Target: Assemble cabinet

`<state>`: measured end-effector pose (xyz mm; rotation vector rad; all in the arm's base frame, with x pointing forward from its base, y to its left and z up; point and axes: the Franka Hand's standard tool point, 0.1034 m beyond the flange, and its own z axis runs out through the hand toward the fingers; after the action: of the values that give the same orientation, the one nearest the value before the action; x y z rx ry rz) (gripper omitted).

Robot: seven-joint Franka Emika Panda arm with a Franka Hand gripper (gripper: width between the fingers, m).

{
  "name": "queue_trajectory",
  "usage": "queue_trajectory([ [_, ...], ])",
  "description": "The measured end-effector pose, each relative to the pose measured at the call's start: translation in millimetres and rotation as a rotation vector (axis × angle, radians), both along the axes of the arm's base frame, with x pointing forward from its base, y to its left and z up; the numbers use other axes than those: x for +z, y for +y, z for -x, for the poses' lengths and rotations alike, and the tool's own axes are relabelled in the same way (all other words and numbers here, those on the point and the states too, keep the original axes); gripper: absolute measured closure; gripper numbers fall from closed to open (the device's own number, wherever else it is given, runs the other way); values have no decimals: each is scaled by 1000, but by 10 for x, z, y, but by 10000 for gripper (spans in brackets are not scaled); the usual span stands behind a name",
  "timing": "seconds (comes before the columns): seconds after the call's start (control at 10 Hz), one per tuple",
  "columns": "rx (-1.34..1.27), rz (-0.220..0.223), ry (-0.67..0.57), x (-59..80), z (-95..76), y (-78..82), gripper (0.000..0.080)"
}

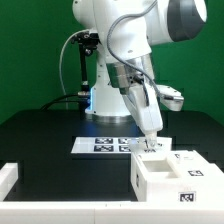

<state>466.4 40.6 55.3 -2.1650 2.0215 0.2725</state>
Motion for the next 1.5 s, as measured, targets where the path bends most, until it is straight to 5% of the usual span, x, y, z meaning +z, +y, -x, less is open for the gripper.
queue_trajectory([
  [0.5, 1, 0, 1, -6, 4, 0, 3],
  [0.6, 1, 0, 1, -7, 5, -1, 114],
  [0.7, 1, 0, 1, -7, 5, -1, 114],
  [0.9, 1, 0, 1, -8, 5, -1, 433],
  [1.0, 2, 0, 1, -7, 3, -1, 433],
  [1.1, 8, 0, -5, 2, -20, -4, 633],
  [1.2, 8, 0, -13, 23, -59, -3, 735],
  [1.5, 12, -2, -40, 60, -275, 14, 735],
])
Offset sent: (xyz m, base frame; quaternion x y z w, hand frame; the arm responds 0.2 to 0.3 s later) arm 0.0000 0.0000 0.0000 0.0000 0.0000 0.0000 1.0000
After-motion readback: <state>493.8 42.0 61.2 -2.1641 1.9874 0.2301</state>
